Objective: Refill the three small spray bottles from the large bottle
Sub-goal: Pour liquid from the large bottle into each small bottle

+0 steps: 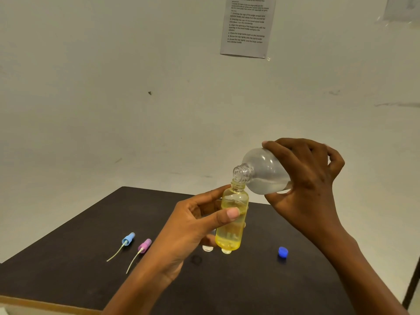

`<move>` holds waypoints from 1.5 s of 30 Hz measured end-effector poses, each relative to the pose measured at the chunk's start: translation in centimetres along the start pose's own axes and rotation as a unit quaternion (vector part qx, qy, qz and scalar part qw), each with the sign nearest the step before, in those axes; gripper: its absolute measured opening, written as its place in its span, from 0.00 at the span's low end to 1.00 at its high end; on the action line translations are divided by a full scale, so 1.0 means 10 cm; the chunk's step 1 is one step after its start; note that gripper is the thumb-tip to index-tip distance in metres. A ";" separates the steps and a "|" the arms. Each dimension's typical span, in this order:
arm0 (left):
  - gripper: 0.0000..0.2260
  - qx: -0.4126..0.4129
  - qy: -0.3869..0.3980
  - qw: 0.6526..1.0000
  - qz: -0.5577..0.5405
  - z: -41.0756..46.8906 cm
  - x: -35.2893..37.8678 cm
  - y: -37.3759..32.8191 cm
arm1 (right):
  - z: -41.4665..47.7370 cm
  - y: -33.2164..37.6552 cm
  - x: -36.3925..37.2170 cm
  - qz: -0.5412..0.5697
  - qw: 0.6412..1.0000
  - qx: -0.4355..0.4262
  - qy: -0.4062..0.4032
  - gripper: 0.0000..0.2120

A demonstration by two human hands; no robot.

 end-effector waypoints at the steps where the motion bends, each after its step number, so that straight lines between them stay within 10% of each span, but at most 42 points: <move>1: 0.22 0.000 -0.001 1.000 0.000 0.00 0.00 0.00 | 0.00 0.00 0.00 -0.001 1.000 0.000 0.000 0.33; 45: 0.22 0.001 0.010 1.000 0.008 0.01 0.05 -0.01 | -0.01 -0.03 -0.01 0.006 1.000 -0.001 0.011 0.34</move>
Point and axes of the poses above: each hand's wrist, its own z-axis towards the middle knuckle, its own x-axis out of the palm, y = z × x, the point moved 9 cm from there along z, towards the middle knuckle, and after that the axes turned 2 degrees about -z, right-handed, at the moved point
